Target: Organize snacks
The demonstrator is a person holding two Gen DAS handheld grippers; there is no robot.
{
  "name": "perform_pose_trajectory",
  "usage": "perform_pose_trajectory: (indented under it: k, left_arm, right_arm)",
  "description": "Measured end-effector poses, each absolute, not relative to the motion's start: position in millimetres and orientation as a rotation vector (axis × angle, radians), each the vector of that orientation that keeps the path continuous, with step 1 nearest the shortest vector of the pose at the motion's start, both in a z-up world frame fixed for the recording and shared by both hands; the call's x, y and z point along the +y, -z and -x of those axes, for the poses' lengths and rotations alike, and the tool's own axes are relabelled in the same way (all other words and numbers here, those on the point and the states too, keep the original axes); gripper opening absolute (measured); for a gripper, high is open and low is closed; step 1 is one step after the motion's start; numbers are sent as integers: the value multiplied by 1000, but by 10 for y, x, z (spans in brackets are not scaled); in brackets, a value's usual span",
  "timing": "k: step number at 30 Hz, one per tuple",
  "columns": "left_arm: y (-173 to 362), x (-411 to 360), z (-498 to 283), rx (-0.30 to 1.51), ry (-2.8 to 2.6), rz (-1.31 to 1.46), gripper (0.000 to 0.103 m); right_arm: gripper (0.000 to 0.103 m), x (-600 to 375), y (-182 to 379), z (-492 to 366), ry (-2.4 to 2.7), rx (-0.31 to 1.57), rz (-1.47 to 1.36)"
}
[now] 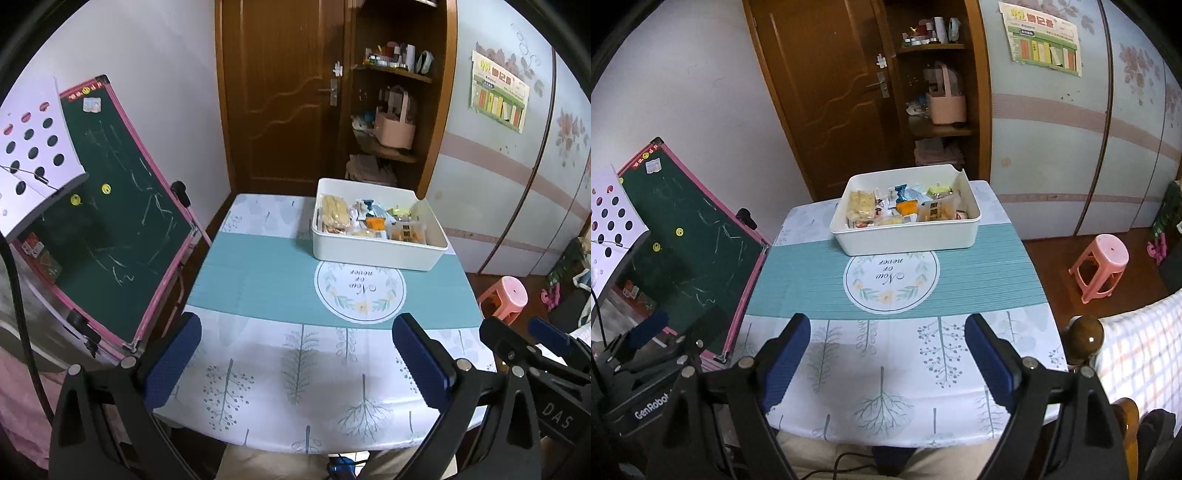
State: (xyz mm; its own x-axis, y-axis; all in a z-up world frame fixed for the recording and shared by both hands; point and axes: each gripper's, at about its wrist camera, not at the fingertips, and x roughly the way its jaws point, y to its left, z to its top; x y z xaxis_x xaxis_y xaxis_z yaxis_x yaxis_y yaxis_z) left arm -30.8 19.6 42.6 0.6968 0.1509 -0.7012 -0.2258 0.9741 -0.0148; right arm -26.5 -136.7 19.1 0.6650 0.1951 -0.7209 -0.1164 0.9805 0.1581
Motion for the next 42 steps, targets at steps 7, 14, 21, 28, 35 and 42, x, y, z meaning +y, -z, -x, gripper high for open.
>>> perform_pose_trajectory:
  k: [7, 14, 21, 28, 35, 42]
  left_arm:
    - [-441, 157, 337, 773, -228, 87, 103]
    - [-432, 164, 331, 783, -226, 91, 103]
    - [-406, 162, 337, 790, -229, 98, 103]
    - [-393, 157, 326, 796, -224, 100, 103]
    - [-379, 143, 304, 803, -220, 103, 103]
    - [-354, 127, 286, 816, -211, 95, 103]
  right_arm:
    - [88, -1367, -232, 339, -158, 796, -84]
    - [88, -1367, -214, 344, -163, 802, -88]
    - [88, -1333, -194, 347, -165, 808, -81]
    - [88, -1335, -200, 367, -157, 799, -75]
    - [88, -1340, -210, 377, -156, 800, -75]
    - [88, -1355, -228, 386, -156, 800, -80]
